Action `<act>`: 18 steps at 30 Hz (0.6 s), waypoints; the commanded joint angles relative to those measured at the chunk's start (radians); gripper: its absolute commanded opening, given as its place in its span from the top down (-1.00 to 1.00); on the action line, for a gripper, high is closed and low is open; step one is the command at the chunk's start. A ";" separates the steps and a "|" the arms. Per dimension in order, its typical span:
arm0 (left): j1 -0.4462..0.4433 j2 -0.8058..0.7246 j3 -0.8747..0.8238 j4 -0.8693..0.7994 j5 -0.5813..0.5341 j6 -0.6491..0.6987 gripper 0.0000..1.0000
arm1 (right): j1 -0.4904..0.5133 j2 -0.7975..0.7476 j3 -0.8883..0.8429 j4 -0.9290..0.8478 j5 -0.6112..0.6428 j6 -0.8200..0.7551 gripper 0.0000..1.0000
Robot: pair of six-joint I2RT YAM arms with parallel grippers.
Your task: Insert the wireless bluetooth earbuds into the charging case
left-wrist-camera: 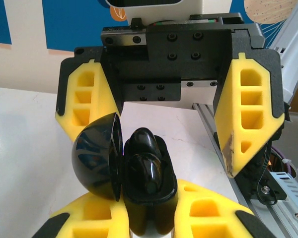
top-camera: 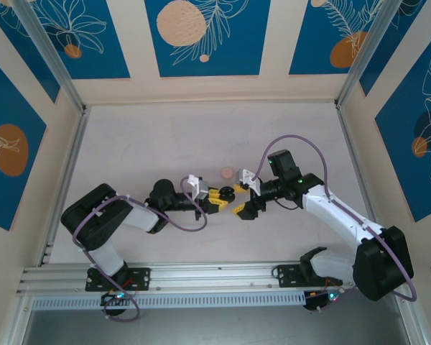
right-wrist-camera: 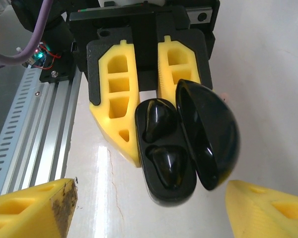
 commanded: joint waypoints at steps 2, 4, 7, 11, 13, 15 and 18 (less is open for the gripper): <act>-0.013 -0.023 0.008 0.035 0.017 0.010 0.86 | 0.014 0.026 0.046 0.026 -0.071 -0.022 -0.51; -0.013 -0.024 0.006 0.035 0.012 0.012 0.86 | 0.015 0.024 0.054 0.025 -0.081 -0.027 -0.48; -0.013 -0.023 0.005 0.034 0.008 0.013 0.86 | 0.014 0.007 0.062 0.000 -0.092 -0.057 -0.42; -0.013 -0.020 0.005 0.035 0.007 0.013 0.86 | 0.003 -0.039 0.073 -0.062 -0.103 -0.103 -0.30; -0.013 -0.020 0.005 0.035 0.007 0.013 0.86 | -0.011 -0.076 0.068 -0.082 -0.113 -0.118 -0.22; -0.012 -0.020 0.005 0.035 0.008 0.014 0.86 | -0.036 -0.105 0.061 -0.086 -0.119 -0.113 -0.17; -0.013 -0.020 0.005 0.035 0.011 0.013 0.86 | -0.081 -0.126 0.049 -0.074 -0.108 -0.102 -0.16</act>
